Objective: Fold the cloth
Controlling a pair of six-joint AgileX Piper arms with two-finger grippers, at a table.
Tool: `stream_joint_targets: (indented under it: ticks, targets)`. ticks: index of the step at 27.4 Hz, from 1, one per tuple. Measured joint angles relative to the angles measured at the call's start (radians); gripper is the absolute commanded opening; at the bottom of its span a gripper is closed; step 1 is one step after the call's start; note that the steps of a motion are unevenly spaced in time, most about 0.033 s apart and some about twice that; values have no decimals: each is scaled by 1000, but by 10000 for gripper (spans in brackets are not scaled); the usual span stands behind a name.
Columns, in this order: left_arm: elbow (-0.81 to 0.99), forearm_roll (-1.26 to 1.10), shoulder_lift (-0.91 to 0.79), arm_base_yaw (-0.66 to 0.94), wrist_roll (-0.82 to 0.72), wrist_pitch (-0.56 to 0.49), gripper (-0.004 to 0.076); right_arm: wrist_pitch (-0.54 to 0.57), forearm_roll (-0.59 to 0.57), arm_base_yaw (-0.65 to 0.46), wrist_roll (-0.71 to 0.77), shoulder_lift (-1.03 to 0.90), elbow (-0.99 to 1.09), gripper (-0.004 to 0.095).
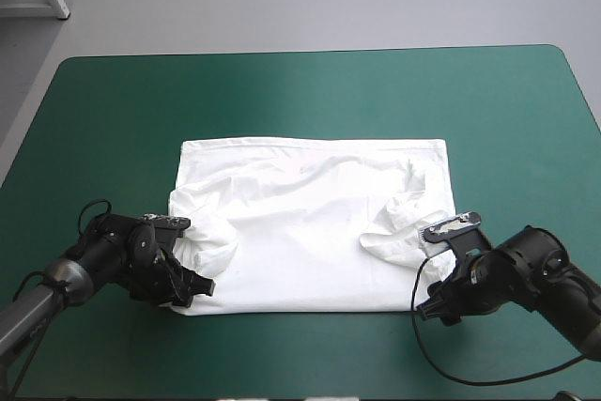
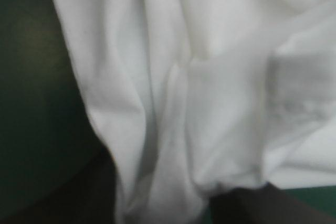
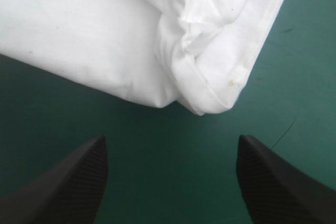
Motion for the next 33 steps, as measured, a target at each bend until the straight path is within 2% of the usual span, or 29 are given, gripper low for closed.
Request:
stream_joint_targets:
  ticks: [1, 2, 9, 14, 17, 23, 28, 33]
  targets:
    - [0, -6, 0, 0, 5, -3, 25, -10, 0, 0, 1, 13, 9, 646]
    - [0, -13, 0, 0, 13, -6, -6, -22, 0, 0, 1, 30, 16, 646]
    - [-1, -57, 3, 1, 56, -8, -8, -153, -1, 0, 14, 187, 28, 599]
    - [3, -55, -28, 1, 61, -21, -8, -178, 0, 0, 28, 300, 21, 524]
    - [3, -55, -67, 1, 60, -22, -8, -160, 8, 0, 29, 327, 10, 390]
    - [-50, -28, -147, 1, 17, 7, -8, -170, 8, 1, 31, 321, 6, -12]
    - [-130, -2, -154, 1, -11, 57, -8, -190, -12, 1, 37, 261, 19, -15]
    - [-298, 39, -92, 1, -17, 104, -8, -167, -121, 2, 54, 164, -87, -15]
